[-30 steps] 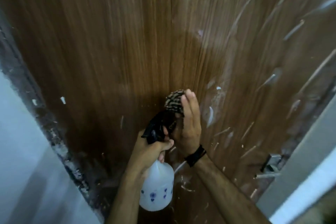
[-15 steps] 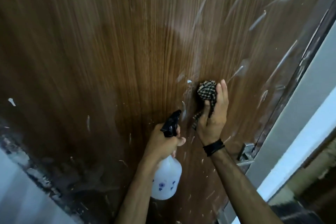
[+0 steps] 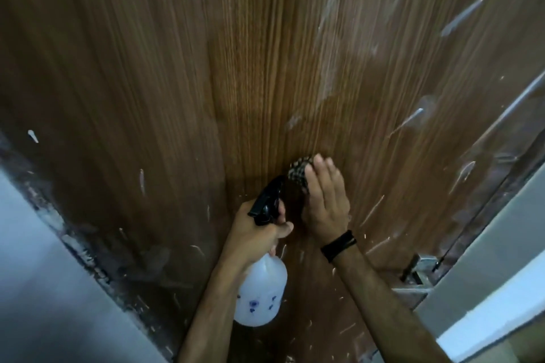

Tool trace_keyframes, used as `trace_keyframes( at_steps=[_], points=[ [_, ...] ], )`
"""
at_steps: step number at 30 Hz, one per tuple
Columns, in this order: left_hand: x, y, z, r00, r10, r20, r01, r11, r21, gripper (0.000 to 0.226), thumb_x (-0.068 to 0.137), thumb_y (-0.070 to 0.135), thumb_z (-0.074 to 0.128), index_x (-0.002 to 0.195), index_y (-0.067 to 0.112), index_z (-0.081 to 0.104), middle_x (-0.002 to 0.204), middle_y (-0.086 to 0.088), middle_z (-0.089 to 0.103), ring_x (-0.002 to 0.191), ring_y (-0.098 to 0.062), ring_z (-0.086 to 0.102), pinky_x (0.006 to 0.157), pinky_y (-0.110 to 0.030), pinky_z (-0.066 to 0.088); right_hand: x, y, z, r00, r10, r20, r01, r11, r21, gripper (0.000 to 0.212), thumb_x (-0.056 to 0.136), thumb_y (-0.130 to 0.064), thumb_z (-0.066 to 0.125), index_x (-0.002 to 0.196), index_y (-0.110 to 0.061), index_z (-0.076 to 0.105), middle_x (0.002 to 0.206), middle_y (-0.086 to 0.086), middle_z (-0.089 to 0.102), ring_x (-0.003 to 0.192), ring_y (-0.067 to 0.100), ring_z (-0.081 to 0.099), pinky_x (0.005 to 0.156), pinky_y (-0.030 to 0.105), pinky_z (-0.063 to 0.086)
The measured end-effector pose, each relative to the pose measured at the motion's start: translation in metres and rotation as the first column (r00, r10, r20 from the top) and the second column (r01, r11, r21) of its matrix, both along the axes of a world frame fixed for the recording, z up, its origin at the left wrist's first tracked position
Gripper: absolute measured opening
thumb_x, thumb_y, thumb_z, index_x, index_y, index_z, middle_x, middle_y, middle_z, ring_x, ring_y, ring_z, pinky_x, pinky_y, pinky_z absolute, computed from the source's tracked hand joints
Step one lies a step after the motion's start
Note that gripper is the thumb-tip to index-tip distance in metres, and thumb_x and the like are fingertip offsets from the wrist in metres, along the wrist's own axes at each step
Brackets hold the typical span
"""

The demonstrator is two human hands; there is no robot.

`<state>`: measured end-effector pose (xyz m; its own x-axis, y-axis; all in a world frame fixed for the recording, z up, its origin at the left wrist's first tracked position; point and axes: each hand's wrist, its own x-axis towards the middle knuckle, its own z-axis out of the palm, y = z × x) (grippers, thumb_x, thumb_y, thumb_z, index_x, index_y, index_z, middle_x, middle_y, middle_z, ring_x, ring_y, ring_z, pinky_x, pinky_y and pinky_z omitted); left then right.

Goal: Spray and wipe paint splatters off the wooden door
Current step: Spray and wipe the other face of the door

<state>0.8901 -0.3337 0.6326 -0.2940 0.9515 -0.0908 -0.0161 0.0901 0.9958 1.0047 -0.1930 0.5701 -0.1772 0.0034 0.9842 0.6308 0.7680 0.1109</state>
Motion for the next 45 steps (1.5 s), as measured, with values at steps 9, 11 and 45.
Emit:
trace_keyframes(
  at_steps=[9, 11, 45],
  points=[
    [-0.002, -0.011, 0.004, 0.997, 0.076, 0.015, -0.076, 0.997, 0.012, 0.019, 0.087, -0.009, 0.068, 0.097, 0.006, 0.062, 0.085, -0.01, 0.06, 0.039, -0.007, 0.045, 0.043, -0.022, 0.041, -0.014, -0.002, 0.109, 0.96, 0.108, -0.259, -0.123, 0.992, -0.042, 0.049, 0.095, 0.003, 0.053, 0.142, -0.001, 0.04, 0.15, 0.02, 0.041, 0.145, 0.031, 0.033, 0.115, 0.05, 0.035],
    [-0.003, -0.012, 0.007, 0.997, 0.081, -0.007, -0.081, 0.997, 0.02, 0.018, 0.088, -0.008, 0.068, 0.099, 0.005, 0.062, 0.086, -0.01, 0.061, 0.04, -0.007, 0.046, 0.044, -0.022, 0.043, -0.019, -0.004, 0.137, 0.959, 0.098, -0.265, -0.108, 0.994, -0.026, 0.052, 0.093, 0.006, 0.057, 0.142, -0.001, 0.041, 0.149, 0.02, 0.043, 0.143, 0.034, 0.036, 0.115, 0.048, 0.036],
    [-0.013, -0.032, 0.02, 0.994, -0.108, 0.011, 0.107, 0.99, 0.09, 0.018, 0.086, -0.01, 0.068, 0.091, 0.007, 0.063, 0.077, -0.009, 0.058, 0.04, -0.011, 0.042, 0.046, -0.027, 0.039, 0.005, -0.024, 0.035, 1.0, -0.015, -0.021, 0.01, 0.973, -0.231, 0.075, 0.08, 0.022, 0.061, 0.145, -0.003, 0.033, 0.154, 0.019, 0.03, 0.148, 0.031, 0.025, 0.121, 0.048, 0.025]
  ],
)
